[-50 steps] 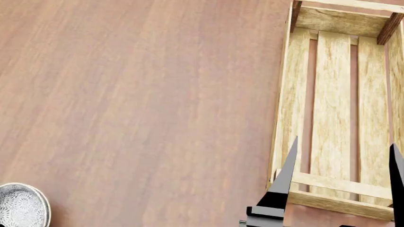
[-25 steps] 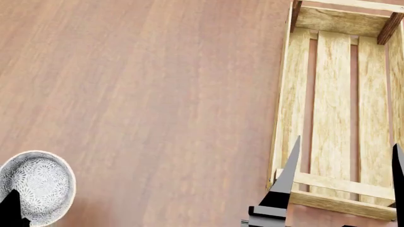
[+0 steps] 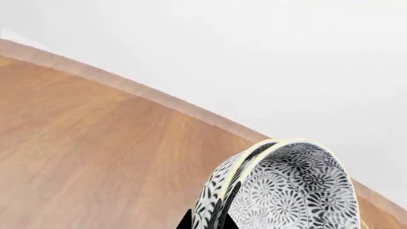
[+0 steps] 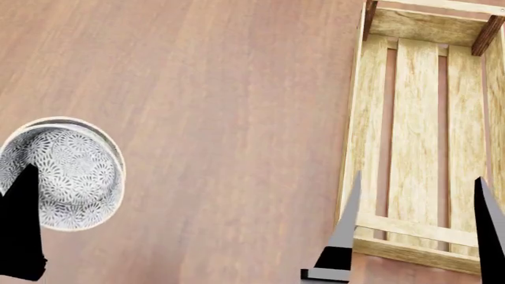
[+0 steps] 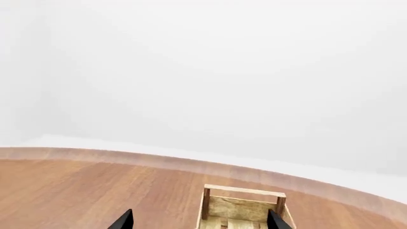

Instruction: Stack the right bowl on the left bowl and place them in the tray.

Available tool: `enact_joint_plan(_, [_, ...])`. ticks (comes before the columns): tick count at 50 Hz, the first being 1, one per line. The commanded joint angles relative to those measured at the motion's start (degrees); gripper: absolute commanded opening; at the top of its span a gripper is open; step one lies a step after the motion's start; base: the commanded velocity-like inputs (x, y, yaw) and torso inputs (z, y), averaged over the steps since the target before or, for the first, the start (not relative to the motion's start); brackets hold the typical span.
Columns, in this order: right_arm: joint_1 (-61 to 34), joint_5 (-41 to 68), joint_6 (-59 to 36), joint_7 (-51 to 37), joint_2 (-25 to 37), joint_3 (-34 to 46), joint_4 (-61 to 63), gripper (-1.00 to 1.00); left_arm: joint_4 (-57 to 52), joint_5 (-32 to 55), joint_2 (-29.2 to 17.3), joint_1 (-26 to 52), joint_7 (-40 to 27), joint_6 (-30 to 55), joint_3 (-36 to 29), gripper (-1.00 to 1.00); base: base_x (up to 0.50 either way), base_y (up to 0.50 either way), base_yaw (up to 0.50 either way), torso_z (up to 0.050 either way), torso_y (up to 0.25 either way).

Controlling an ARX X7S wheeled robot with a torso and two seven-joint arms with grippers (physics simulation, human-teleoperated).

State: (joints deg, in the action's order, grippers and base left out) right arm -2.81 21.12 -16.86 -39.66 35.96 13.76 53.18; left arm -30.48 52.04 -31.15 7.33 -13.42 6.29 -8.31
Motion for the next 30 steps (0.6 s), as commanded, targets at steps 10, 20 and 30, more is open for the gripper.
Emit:
enact_joint_plan(10, [0.0, -0.6, 2.4, 5.5, 4.6, 0.7, -1.7, 1.00, -4.4, 0.1, -2.1, 6.4, 7.0, 0.2, -2.8, -1.00, 0.00, 0.00, 0.00, 0.000, 0.000])
enact_joint_plan(20, [-0.9, -1.6, 0.0, 8.2, 7.7, 3.1, 2.1, 1.00, -4.3, -0.3, -1.9, 9.9, 7.8, 2.2, -5.0, -1.00, 0.00, 0.00, 0.00, 0.000, 0.001])
enact_joint_plan(30, [-1.7, 1.0, -0.4, 9.8, 10.3, 5.5, 6.6, 1.00, -4.3, -0.3, -2.0, 11.4, 8.2, 2.9, -5.8, -1.00, 0.00, 0.00, 0.00, 0.001, 0.001])
